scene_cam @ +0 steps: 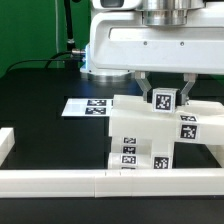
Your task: Assemble chair
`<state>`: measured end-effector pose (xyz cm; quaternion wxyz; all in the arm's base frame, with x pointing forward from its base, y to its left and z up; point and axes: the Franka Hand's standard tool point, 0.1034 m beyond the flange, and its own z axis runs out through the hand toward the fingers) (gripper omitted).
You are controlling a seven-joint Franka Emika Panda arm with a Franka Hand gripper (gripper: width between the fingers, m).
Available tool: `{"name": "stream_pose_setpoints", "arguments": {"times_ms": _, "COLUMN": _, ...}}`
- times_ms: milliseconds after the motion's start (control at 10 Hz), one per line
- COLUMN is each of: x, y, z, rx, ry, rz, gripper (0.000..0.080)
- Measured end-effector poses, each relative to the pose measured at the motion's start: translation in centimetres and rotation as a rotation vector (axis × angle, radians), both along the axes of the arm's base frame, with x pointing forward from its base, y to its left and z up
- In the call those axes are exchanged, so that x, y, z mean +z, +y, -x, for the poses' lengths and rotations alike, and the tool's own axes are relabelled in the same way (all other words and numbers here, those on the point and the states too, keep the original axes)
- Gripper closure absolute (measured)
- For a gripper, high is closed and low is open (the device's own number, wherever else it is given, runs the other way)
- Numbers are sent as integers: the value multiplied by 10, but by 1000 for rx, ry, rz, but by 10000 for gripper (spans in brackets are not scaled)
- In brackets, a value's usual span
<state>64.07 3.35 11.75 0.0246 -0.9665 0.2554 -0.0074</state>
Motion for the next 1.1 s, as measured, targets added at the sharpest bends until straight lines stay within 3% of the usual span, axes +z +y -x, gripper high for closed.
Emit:
{"name": "stream_pose_setpoints", "arguments": {"times_ms": 200, "x": 0, "y": 0, "z": 0, "rx": -133, "ry": 1, "rz": -12, "gripper": 518}}
{"name": "stream_pose_setpoints", "arguments": {"times_ms": 700, "x": -1, "y": -3, "z": -1, "rx": -710, "ry": -7, "rz": -144, "gripper": 518}}
{"name": "stream_pose_setpoints", "arguments": {"times_ms": 900, "x": -2, "y": -2, "z": -2, "rx": -788, "ry": 2, "rz": -152, "gripper": 518}}
{"name": "stream_pose_setpoints", "arguments": {"times_ms": 1100, "x": -2, "y": -3, "z": -1, "rx": -731, "ry": -3, "rz": -146, "gripper": 282}}
